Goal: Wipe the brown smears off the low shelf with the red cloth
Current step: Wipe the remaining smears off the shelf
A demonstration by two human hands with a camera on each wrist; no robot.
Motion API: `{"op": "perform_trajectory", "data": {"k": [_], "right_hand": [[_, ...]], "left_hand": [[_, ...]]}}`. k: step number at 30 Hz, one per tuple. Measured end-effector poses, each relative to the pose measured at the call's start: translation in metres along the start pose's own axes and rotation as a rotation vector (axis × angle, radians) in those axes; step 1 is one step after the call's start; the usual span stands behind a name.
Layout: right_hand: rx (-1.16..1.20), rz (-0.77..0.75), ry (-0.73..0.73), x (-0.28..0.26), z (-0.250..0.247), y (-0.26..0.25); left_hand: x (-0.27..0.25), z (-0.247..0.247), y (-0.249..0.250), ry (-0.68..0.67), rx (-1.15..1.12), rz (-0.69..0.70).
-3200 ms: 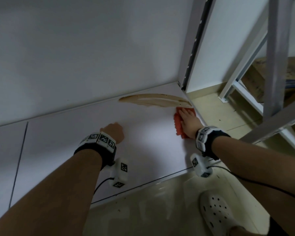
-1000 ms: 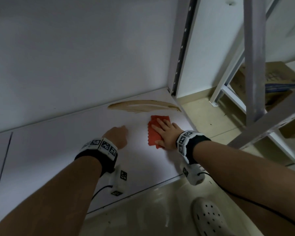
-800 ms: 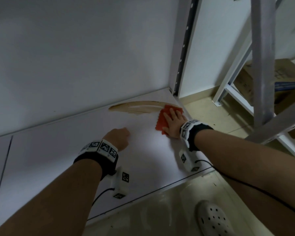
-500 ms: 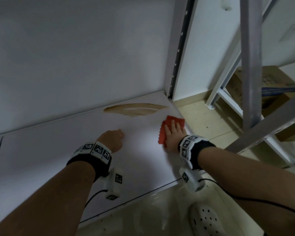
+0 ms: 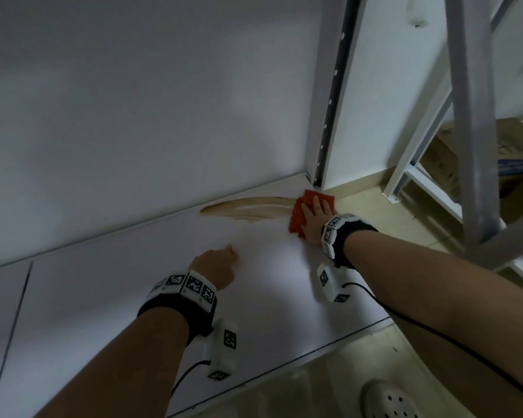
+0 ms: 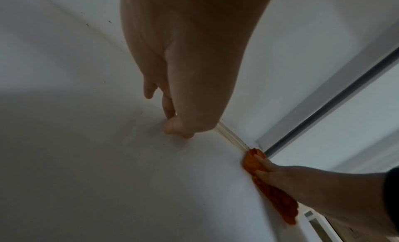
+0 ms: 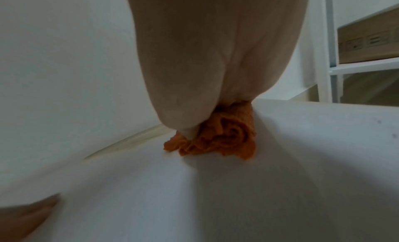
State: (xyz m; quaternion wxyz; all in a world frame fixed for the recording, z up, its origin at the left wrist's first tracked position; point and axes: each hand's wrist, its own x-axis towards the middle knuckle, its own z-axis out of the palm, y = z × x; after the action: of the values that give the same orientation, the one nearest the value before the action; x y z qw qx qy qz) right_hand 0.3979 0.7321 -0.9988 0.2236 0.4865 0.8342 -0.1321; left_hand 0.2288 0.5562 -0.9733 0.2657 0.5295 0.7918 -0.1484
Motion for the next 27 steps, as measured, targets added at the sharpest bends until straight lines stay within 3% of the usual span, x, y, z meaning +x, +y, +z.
{"op": "perform_trajectory", "data": {"k": [6,12,16,23,27], "right_hand": [[0.071,0.100,0.007,-0.028,0.014,0.012],[-0.058,-0.183,0.035,-0.074,0.037,-0.032],[-0.131,-0.261,0.022,-0.058,0.038,-0.050],[-0.171,-0.155,-0.063,0.010,0.019,-0.031],[-0.150,-0.020,-0.051,0.008,0.015,-0.002]], "left_hand": [[-0.003,-0.002,0.001,-0.038,-0.030,0.005],[-0.008,-0.006,0.004,-0.071,-0.021,-0.014],[-0.008,-0.006,0.008,-0.091,0.009,-0.029],[0.001,-0.006,0.005,-0.059,0.049,-0.016],[-0.002,-0.008,0.006,-0.049,0.071,0.005]]}}
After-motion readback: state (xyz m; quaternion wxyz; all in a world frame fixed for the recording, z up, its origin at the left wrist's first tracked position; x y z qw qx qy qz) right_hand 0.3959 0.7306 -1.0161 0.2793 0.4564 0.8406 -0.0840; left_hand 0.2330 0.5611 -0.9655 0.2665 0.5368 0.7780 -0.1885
